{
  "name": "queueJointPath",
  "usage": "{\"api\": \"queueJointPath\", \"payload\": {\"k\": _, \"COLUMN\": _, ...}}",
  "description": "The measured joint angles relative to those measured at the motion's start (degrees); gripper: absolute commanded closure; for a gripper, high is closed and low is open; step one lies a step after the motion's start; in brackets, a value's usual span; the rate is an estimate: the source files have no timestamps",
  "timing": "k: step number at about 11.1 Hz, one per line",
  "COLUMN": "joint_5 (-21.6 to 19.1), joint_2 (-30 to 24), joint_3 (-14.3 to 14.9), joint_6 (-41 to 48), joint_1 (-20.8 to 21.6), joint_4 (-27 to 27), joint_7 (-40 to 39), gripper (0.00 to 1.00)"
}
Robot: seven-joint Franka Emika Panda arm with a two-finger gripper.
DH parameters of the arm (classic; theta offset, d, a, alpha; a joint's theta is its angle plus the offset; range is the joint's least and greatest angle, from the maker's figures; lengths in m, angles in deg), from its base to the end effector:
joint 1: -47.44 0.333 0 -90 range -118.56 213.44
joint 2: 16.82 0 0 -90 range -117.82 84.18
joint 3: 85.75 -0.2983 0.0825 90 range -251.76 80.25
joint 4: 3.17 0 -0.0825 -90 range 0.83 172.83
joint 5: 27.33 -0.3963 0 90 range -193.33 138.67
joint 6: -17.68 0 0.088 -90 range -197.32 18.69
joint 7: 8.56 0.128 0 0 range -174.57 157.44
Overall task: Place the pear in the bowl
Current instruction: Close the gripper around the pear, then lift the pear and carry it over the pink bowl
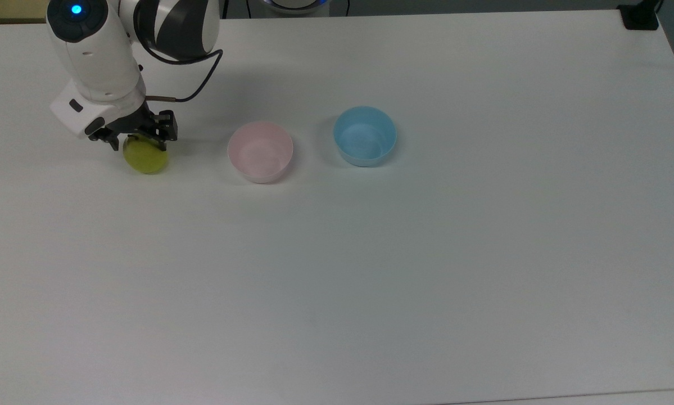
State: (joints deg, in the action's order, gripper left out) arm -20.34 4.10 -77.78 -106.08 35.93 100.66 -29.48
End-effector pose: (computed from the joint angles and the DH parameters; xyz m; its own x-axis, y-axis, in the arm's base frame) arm 0.6047 -0.2170 0.2974 0.9926 0.0973 -0.0727 0.1062 -0.9855 0.1320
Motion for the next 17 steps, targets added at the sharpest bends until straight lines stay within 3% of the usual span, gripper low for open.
{"api": "queueJointPath", "payload": {"k": 2, "joint_5": 0.15, "joint_2": 0.11, "joint_3": -0.03, "joint_6": -0.7, "joint_1": 0.0, "joint_4": -0.04, "joint_7": -0.02, "gripper": 0.55}}
{"api": "queueJointPath", "payload": {"k": 6, "joint_5": 1.11, "joint_2": -0.32, "joint_3": -0.09, "joint_6": -0.7, "joint_1": -0.01, "joint_4": -0.14, "joint_7": -0.15, "gripper": 0.54}}
{"api": "queueJointPath", "payload": {"k": 11, "joint_5": 1.14, "joint_2": -9.0, "joint_3": -0.57, "joint_6": 8.54, "joint_1": 0.39, "joint_4": -1.7, "joint_7": -0.16, "gripper": 0.54}}
{"api": "queueJointPath", "payload": {"k": 13, "joint_5": 1.08, "joint_2": -12.33, "joint_3": -0.86, "joint_6": 12.56, "joint_1": 3.74, "joint_4": -1.68, "joint_7": 0.88, "gripper": 0.54}}
{"api": "queueJointPath", "payload": {"k": 17, "joint_5": 0.94, "joint_2": -13.94, "joint_3": -1.17, "joint_6": 14.53, "joint_1": 12.68, "joint_4": -0.82, "joint_7": 12.11, "gripper": 0.54}}
